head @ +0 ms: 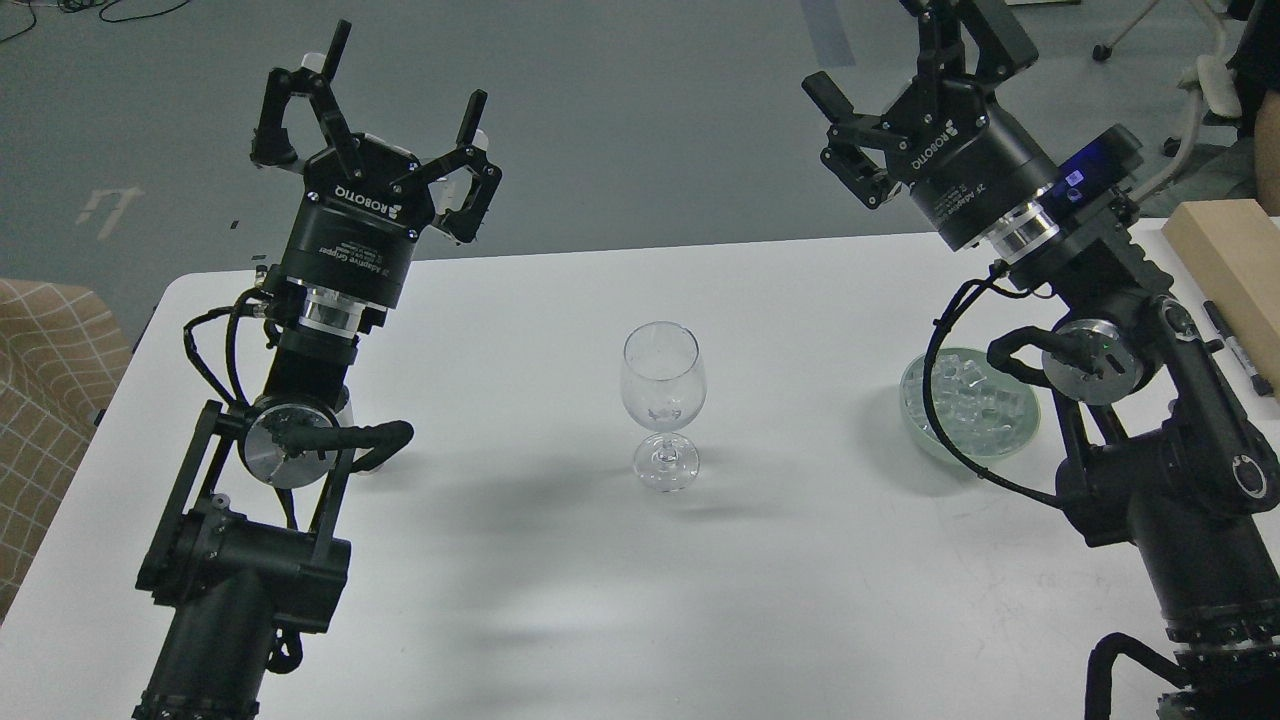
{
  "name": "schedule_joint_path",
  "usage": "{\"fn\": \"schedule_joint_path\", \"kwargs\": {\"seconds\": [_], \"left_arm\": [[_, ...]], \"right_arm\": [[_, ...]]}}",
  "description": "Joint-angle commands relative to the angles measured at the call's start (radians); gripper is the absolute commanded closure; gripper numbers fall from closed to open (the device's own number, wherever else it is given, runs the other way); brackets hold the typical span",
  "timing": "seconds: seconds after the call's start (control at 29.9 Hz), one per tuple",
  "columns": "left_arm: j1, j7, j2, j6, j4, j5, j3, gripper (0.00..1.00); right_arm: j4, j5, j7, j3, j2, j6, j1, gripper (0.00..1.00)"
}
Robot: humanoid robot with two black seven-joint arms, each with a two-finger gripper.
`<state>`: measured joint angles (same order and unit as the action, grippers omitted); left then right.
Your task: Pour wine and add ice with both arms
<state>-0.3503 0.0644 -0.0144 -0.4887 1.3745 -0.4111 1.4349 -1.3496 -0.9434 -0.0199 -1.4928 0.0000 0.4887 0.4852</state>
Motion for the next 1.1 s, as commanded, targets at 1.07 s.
{"fn": "schedule_joint_path", "kwargs": {"seconds": [1.07], "left_arm": [[-0.009, -0.002, 0.014, 0.081, 0.0, 0.043, -0.002, 0.01]], "right_arm": [[-0.039, 0.0, 0.0, 0.011, 0.0, 0.0, -0.079, 0.0]]}}
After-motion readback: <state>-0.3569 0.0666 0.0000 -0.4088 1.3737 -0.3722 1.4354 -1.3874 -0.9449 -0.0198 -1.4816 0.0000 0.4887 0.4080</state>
